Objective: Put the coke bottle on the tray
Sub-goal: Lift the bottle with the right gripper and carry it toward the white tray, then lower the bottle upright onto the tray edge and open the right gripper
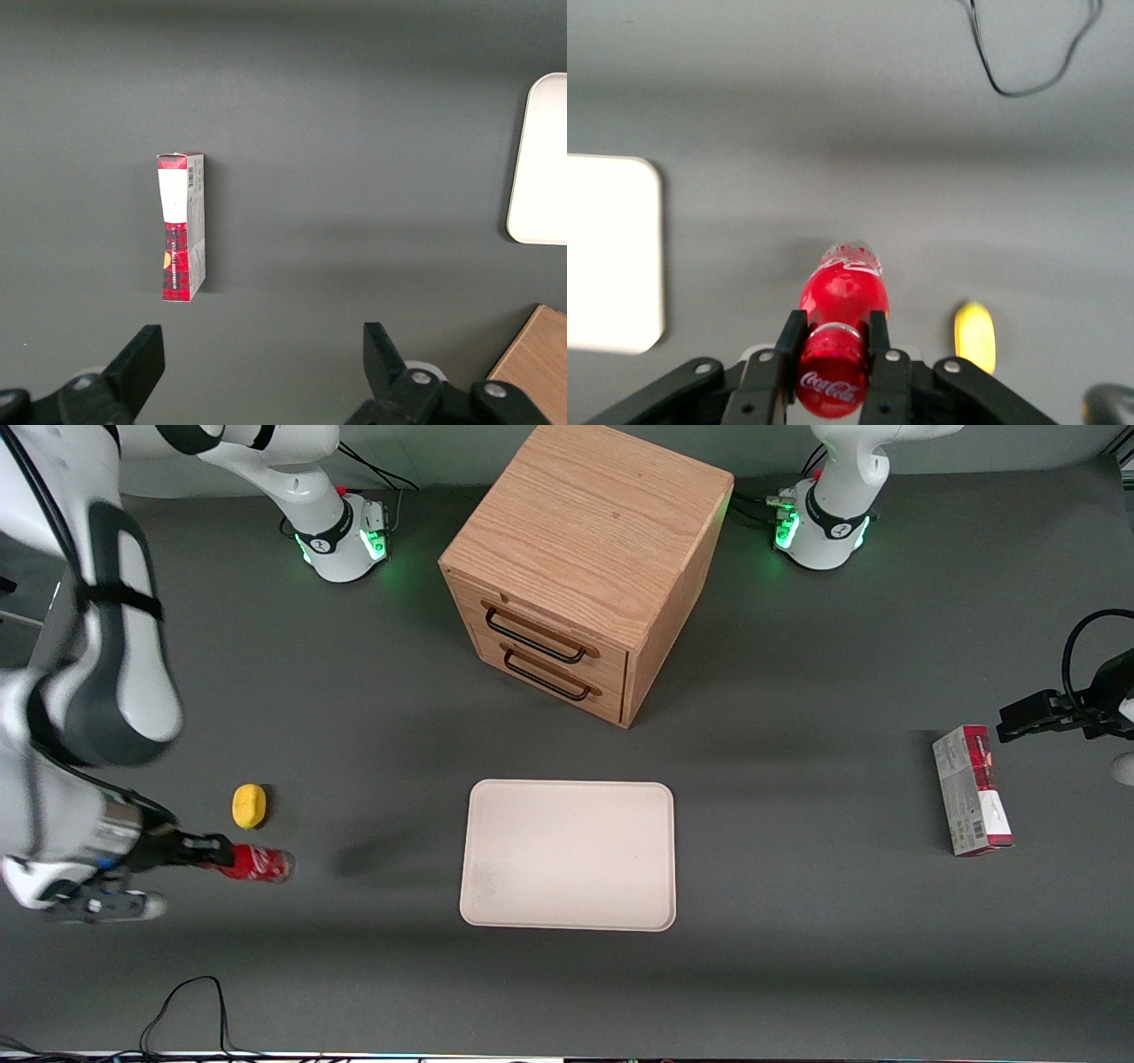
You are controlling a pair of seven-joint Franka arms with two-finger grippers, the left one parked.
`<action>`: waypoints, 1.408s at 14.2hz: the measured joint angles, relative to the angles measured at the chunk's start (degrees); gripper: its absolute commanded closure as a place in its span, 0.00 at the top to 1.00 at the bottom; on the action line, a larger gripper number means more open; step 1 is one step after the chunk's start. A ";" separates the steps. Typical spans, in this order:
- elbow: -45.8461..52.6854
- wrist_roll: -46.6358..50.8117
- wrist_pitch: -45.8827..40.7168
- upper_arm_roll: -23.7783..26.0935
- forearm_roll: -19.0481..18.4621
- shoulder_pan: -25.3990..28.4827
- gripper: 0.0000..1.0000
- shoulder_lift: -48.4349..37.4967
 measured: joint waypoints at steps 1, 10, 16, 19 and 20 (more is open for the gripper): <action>2.75 3.59 -3.99 2.73 -2.47 -0.20 0.00 -0.82; 4.19 37.04 2.21 27.02 -18.46 4.26 0.00 4.74; 4.22 38.09 13.72 28.09 -22.53 5.44 0.00 16.61; 4.57 38.09 18.04 28.12 -26.70 5.56 0.00 21.42; 4.60 38.09 19.16 28.14 -27.08 5.65 0.00 22.34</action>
